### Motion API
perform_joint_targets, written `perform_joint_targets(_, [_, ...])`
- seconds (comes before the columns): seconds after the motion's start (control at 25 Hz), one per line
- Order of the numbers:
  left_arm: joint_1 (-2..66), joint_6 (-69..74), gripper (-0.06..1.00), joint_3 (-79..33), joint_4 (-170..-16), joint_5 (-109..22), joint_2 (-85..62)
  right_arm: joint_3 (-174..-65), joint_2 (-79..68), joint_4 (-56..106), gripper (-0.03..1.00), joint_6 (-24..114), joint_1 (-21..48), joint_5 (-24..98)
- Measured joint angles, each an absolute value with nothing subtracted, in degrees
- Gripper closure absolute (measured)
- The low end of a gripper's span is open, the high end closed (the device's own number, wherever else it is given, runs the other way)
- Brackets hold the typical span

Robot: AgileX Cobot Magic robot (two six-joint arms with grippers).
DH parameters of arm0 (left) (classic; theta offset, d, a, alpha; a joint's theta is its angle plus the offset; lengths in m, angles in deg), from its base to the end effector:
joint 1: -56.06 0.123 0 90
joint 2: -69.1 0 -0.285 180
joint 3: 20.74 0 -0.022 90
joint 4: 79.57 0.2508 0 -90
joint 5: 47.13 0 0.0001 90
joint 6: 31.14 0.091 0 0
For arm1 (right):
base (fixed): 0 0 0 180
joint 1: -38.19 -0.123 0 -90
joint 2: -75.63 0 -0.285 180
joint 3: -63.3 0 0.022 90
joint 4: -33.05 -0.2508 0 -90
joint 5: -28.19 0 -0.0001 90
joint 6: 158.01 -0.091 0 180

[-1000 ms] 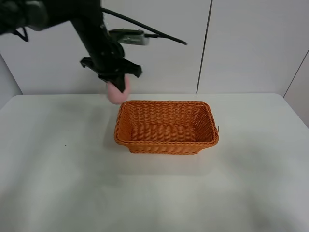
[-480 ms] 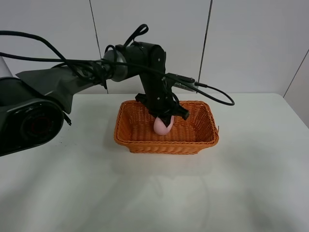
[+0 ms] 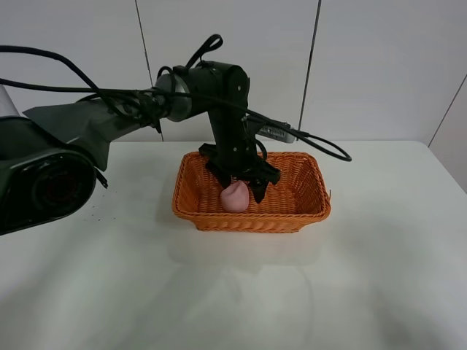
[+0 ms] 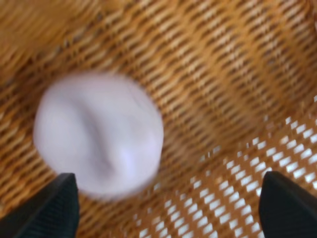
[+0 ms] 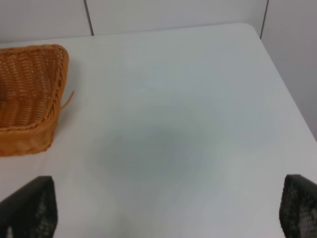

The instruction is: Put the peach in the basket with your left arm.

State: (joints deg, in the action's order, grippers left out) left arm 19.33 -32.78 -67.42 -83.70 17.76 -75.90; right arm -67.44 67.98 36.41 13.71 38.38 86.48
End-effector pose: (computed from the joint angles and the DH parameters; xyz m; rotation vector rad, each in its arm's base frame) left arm 0.4060 -0.3104 0.1850 0.8389 2.7535 -0.2345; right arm -0.0021 -0.0045 0.2776 0.1492 2.0038 0.0203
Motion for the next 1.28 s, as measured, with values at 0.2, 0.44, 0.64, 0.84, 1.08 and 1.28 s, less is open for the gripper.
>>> perform_joint_targets(0.2, [21.98, -32.66, 0.10, -70.14, -83.76, 19.75, -71.02, -67.44, 67.98, 36.41, 0.27, 13.71, 38.38, 86.48])
perform_joint_targets(0.44, [29.14, -31.77, 0.10, -70.76, -83.68, 19.91, -66.63, -67.44, 67.98, 36.41, 0.27, 13.71, 38.38, 86.48])
perform_joint_targets(0.64, [36.45, -30.44, 0.10, -70.76, -82.36, 19.86, -66.57, -67.44, 67.98, 36.41, 0.27, 13.71, 38.38, 86.48])
perform_joint_targets(0.84, [44.49, -30.14, 0.10, -70.76, -78.93, 19.81, -66.57, -67.44, 67.98, 36.41, 0.27, 13.71, 38.38, 86.48])
perform_joint_targets(1.08, [53.29, -30.14, 0.10, -70.43, -78.65, 19.81, -66.57, -67.44, 67.98, 36.41, 0.27, 13.71, 38.38, 86.48])
perform_joint_targets(1.28, [54.93, -30.14, 0.10, -68.61, -80.13, 19.87, -66.61, -67.44, 67.98, 36.41, 0.27, 13.71, 38.38, 86.48])
